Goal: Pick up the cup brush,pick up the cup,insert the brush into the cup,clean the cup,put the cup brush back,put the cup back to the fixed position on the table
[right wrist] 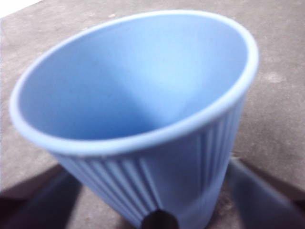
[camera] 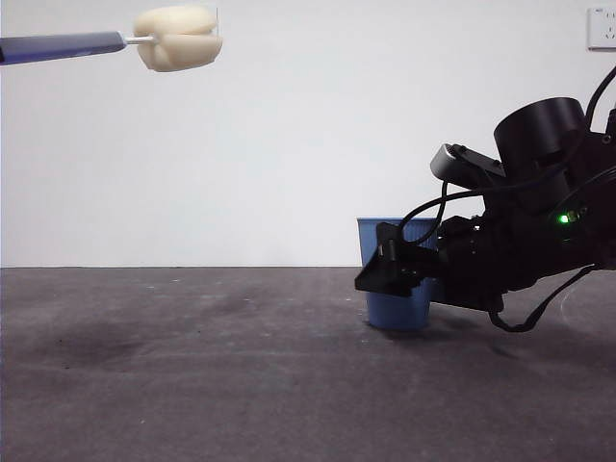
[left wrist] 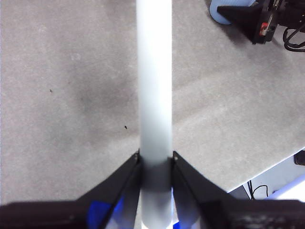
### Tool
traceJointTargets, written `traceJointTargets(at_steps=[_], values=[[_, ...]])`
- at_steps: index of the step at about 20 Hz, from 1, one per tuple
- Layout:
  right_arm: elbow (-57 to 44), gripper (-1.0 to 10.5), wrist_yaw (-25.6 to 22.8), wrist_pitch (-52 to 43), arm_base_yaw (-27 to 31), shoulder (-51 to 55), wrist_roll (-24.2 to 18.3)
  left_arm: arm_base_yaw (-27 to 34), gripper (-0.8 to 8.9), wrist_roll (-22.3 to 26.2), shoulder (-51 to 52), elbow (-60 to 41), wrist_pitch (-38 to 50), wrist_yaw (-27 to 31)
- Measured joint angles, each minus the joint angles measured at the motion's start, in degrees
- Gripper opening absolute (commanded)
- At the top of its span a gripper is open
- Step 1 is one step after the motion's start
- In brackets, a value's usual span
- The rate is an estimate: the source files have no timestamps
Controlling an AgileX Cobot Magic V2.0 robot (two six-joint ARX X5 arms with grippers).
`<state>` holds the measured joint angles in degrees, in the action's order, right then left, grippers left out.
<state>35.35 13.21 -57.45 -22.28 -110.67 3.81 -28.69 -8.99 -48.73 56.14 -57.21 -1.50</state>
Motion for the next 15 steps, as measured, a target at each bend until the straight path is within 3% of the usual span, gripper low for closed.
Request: traceJointTargets(at_steps=[4,9,13,15], values=[[0.0,-0.2,-0.2,0.2,-0.2,0.0,-0.4,0.0,-0.09,0.0,0.0,0.0,0.0,0.0],[0.4,-0.2,0.1,3.2,-0.5,0.7,-0.6,0.0,-0.09,1.7,0.0,0.0,-1.5,0.0],[0.6,-0.2,-0.9,21.4,-2.2,10.5,-3.4,0.0,-0.09,5.0,0.0,0.0,-1.8,0.2],[0.7,-0.2,-4.4,32.3,-3.2,18.4,-6.3,0.0,-0.09,7.5,-0.3,0.0,-1.8,0.4]])
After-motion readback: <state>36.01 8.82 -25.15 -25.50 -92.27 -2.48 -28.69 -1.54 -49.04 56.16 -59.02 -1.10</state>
